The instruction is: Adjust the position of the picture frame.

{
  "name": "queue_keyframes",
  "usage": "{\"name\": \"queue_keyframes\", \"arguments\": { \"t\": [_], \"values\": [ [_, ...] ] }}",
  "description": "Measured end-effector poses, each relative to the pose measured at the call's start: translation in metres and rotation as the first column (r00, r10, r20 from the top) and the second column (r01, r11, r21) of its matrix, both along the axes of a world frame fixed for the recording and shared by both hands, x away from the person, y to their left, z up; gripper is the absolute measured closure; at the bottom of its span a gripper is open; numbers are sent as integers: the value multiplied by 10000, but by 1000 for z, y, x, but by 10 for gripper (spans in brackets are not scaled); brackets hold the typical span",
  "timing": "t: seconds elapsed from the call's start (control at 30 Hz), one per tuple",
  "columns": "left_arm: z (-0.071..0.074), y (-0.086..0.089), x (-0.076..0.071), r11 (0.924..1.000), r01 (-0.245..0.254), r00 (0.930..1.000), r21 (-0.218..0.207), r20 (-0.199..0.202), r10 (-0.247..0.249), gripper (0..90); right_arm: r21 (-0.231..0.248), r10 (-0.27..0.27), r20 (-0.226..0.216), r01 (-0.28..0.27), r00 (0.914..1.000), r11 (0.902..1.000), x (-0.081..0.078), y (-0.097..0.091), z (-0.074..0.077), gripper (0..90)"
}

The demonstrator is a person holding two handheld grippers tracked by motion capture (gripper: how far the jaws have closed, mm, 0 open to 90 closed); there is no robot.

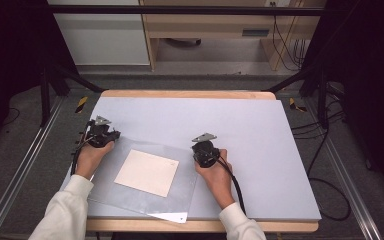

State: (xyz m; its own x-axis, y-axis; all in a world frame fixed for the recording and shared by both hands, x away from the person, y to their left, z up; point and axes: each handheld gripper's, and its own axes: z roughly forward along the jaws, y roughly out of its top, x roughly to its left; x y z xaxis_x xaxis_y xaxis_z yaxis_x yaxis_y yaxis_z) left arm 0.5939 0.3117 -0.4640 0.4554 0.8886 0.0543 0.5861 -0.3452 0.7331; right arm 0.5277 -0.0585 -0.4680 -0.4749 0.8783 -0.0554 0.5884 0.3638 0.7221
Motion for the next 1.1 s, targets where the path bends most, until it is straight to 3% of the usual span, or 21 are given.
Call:
{"name": "queue_keyframes", "arguments": {
  "t": [0.37, 0.57, 0.73, 1.1],
  "values": [
    [3, 0, 0, 9999, -94, 9998, -43, -165, 93, 845, 58, 29, -10, -29, 10000, 10000, 0, -1, 0, 857],
    [11, -3, -1, 10000, -79, 9997, 38, -240, 80, 849, 483, 201, -464, -179, 9987, 9987, 4, -7, 5, 859],
    [20, -4, -4, 9996, 140, 9993, 243, -355, -131, 850, 505, 339, -642, -307, 9974, 9983, 6, -10, 12, 859],
    [38, -16, -18, 9989, 416, 9987, 238, -290, -409, 850, 23, 508, -874, -508, 9949, 9987, 9, -23, 36, 856]
  ]
}}
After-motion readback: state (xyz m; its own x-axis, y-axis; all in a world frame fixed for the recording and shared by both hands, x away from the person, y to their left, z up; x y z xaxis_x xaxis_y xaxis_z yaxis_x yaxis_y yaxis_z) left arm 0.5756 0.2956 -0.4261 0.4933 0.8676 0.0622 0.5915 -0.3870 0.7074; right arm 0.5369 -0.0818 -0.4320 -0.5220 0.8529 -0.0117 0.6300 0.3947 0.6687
